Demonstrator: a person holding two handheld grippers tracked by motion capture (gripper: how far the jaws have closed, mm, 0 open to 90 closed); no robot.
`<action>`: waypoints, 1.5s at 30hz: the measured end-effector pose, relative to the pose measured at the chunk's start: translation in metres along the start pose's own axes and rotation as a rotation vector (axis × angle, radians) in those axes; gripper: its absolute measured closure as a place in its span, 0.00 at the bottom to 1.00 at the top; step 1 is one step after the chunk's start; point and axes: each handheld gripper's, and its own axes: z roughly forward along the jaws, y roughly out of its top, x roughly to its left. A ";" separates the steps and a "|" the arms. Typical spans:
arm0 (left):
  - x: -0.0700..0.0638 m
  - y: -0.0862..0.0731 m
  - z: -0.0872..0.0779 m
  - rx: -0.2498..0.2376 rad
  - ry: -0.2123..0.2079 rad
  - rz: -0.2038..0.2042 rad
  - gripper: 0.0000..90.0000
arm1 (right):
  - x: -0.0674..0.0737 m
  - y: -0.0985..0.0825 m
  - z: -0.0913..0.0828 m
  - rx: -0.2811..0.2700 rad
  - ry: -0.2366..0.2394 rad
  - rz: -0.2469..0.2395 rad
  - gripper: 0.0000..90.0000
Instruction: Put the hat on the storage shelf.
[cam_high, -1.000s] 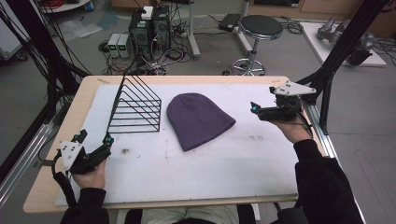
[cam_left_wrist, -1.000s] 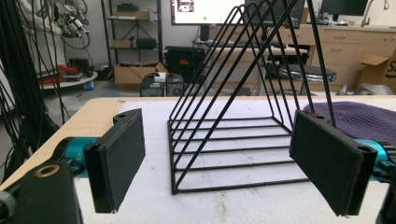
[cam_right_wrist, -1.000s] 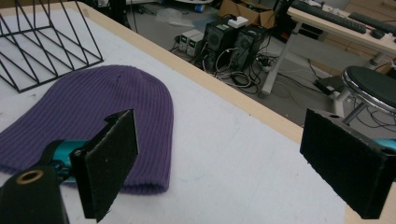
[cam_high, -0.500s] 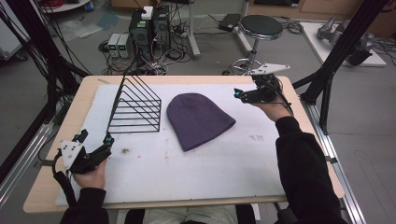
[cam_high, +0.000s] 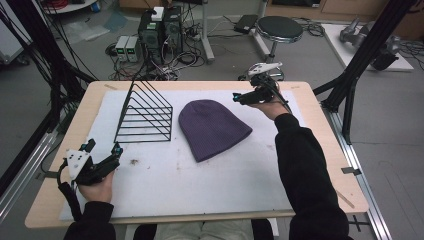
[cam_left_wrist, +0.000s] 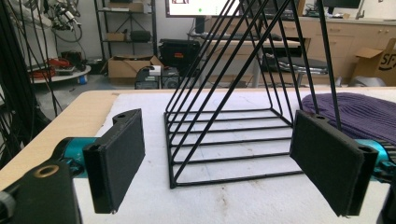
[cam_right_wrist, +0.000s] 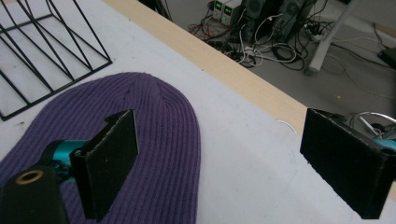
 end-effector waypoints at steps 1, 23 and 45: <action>-0.001 0.000 0.000 0.001 -0.005 0.005 0.20 | 0.001 0.000 0.005 0.006 0.001 -0.001 0.12; -0.008 -0.001 -0.001 0.012 -0.051 0.040 0.20 | 0.026 0.036 0.075 0.061 0.050 -0.078 0.12; -0.011 -0.002 0.002 0.019 -0.076 0.042 0.20 | 0.035 0.023 0.142 0.262 0.044 -0.175 0.14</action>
